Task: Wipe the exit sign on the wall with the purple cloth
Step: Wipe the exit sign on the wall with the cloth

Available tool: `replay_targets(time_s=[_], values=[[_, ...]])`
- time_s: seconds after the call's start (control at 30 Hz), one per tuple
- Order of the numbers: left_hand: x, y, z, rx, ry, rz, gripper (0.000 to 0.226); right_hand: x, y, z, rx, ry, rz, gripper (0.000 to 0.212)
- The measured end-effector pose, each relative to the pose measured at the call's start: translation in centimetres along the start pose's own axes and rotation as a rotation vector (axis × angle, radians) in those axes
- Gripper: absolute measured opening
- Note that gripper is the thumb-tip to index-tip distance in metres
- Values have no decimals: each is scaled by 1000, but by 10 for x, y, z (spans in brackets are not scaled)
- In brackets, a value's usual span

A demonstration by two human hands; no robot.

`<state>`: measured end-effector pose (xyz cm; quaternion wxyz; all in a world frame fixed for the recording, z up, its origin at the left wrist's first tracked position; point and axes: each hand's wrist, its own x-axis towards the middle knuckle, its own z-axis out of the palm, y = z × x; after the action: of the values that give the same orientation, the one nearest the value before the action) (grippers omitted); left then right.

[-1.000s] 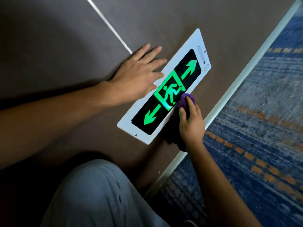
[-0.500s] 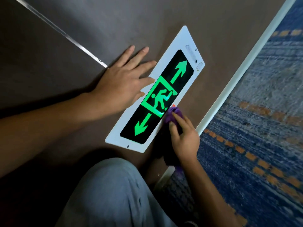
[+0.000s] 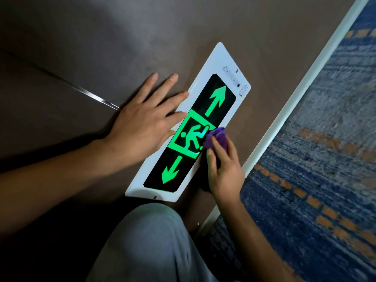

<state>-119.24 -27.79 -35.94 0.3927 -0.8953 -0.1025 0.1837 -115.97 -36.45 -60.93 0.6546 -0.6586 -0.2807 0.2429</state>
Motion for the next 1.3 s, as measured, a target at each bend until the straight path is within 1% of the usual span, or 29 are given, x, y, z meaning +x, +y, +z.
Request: replay_targets(time_s=[0.13, 0.23, 0.4, 0.5, 0.6, 0.7, 0.8, 0.87, 1.0, 1.1, 1.17, 1.23, 1.3], values=[[0, 2, 2, 13, 16, -14, 43, -30, 14, 3, -18, -66, 12, 35], [0, 4, 4, 38, 9, -20, 43, -3, 18, -16, 47, -106, -10, 36], [0, 3, 5, 33, 17, -28, 44, 93, 12, -49, 11, 70, 25, 39], [0, 4, 3, 19, 0, -35, 42, 131, 9, -53, 45, 114, 72, 43], [1, 4, 2, 18, -10, -38, 42, 125, 2, -40, 88, 64, 84, 43], [1, 4, 2, 9, 11, -49, 41, 83, 4, -25, 112, 20, 77, 41], [1, 6, 1, 3, 19, -52, 38, 32, 10, -14, 81, -63, 56, 40], [3, 7, -1, -4, 17, -49, 38, 18, 13, -14, 81, -91, 55, 38], [2, 6, 2, -5, 14, -36, 40, 58, 7, -29, 211, -3, 117, 36], [0, 6, 6, -10, 30, -39, 40, 111, -11, -44, 268, 64, 70, 40], [2, 7, 7, -10, 32, -32, 39, 136, -22, -47, 221, 73, 4, 43], [2, 5, 8, -5, 43, -29, 38, 146, -29, -43, 144, 47, -40, 44], [2, 5, 9, -11, 45, -28, 39, 139, -24, -33, 103, 4, -24, 46]])
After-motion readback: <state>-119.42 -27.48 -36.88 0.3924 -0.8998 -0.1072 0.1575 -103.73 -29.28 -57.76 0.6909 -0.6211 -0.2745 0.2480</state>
